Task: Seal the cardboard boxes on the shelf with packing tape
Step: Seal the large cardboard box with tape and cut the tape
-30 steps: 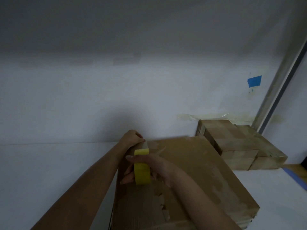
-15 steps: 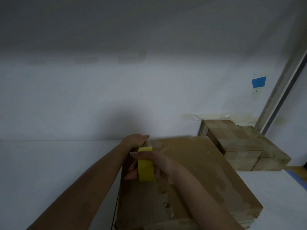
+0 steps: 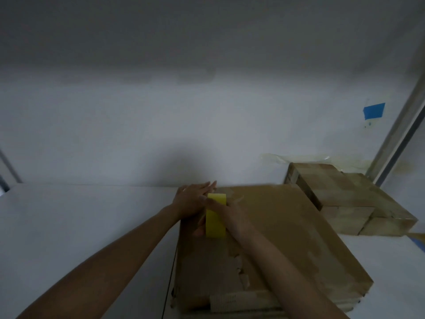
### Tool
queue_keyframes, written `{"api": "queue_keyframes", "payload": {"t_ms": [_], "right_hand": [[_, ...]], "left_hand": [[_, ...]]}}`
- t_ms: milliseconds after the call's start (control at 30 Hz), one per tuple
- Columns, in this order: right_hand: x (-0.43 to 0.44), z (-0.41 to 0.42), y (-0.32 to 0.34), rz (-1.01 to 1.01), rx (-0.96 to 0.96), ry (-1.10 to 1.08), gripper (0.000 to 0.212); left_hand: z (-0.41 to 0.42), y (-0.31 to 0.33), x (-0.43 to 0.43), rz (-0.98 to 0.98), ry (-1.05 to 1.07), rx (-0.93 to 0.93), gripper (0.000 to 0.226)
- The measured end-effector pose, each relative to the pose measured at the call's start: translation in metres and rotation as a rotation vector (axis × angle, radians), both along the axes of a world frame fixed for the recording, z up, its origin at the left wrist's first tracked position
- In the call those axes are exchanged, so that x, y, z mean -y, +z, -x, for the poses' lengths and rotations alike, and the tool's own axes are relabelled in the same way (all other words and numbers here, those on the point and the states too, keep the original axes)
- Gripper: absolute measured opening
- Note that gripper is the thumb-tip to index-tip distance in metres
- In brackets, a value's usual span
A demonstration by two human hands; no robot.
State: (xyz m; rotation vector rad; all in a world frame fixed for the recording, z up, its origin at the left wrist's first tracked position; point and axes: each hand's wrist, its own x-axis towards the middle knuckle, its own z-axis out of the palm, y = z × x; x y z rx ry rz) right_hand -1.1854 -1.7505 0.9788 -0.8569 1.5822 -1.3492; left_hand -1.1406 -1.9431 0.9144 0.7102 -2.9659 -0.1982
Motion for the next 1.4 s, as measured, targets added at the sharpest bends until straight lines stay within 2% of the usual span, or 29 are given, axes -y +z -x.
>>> {"api": "queue_keyframes", "payload": {"t_ms": [100,233,367,500,667,800,933,1067,1133,1267,1400], "right_hand": [[-0.006,-0.01,-0.004,0.093,-0.18,-0.106,0.035],[-0.022,-0.016,-0.012,0.145,-0.344,-0.069,0.038],[-0.04,-0.015,-0.027,0.133,-0.514,-0.066,0.034],[-0.05,-0.019,-0.026,0.09,-0.6,-0.098,0.035],[-0.053,-0.027,0.0,-0.031,-0.591,-0.263,0.05],[-0.063,-0.036,0.013,-0.112,-0.556,-0.251,0.058],[-0.081,-0.044,0.013,-0.152,-0.055,-0.191,0.043],[-0.097,-0.049,0.026,-0.093,0.116,-0.135,0.038],[-0.1,-0.055,0.03,-0.067,0.077,-0.099,0.043],[-0.108,-0.061,0.021,-0.002,-0.203,-0.047,0.059],[-0.123,-0.066,0.021,0.038,-0.224,0.008,0.041]], "left_hand": [[-0.001,-0.004,0.003,0.002,-0.004,0.07,0.058],[-0.001,-0.003,0.002,-0.004,-0.013,0.098,0.065],[0.002,-0.005,0.003,-0.1,0.045,0.017,0.053],[0.001,-0.006,0.005,-0.167,0.049,-0.006,0.065],[0.001,-0.003,0.002,-0.18,0.058,-0.016,0.05],[0.001,-0.002,-0.001,-0.202,0.083,-0.018,0.055],[0.0,0.0,-0.008,-0.203,0.121,-0.058,0.052],[0.0,0.002,-0.013,-0.179,0.13,-0.042,0.05],[0.0,0.004,-0.015,-0.167,0.124,-0.032,0.049],[0.0,0.008,-0.016,-0.204,0.117,-0.043,0.05],[0.0,0.009,-0.014,-0.216,0.096,-0.025,0.053]]}}
